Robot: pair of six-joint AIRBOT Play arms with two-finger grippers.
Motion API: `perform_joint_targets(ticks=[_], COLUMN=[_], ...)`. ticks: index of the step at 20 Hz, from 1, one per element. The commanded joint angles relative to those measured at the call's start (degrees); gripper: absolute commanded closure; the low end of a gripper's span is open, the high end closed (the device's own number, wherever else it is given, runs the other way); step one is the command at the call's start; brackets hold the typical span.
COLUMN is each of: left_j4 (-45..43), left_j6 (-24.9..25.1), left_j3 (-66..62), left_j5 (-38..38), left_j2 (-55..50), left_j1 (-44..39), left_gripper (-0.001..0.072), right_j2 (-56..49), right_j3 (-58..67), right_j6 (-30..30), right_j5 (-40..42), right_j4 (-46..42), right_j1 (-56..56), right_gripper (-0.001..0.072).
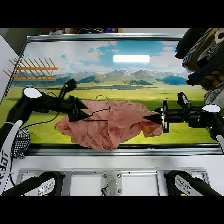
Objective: Fold the clothes and pants, and hang the long-sleeved shirts on hangers.
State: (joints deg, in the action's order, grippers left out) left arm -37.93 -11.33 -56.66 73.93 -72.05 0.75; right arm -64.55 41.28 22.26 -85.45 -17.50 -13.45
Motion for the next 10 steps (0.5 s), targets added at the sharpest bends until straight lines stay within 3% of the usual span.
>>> perform_joint_targets(ticks=[1,7,8,10], left_j4=[-0.1,-4.4,-7.3,-12.3], left_j6=[-9.4,-24.4,-28.2,-40.6], left_j3=[0.0,0.1,0.2,2.3], left_j5=[-5.0,-5.6,-5.7,-7.4], left_j2=[5.8,14.8,15.8,18.2], left_j1=[5.5,11.0,10.0,7.0], left_gripper=[0.0213,0.0213,0.0213,0.0213], right_j2=[3.0,10.5,11.7,13.4], right_j3=[0.0,0.0,0.0,0.0], right_j6=[-4.1,-6.3,-6.5,-8.5], right_j5=[0.0,1.6,3.1,5.3], right_j4=[3.7,19.1,19.7,19.7], right_j1=[0.0,-0.1,-0.1,0.0], right_gripper=[0.0708,0.0709,0.0709,0.0709])
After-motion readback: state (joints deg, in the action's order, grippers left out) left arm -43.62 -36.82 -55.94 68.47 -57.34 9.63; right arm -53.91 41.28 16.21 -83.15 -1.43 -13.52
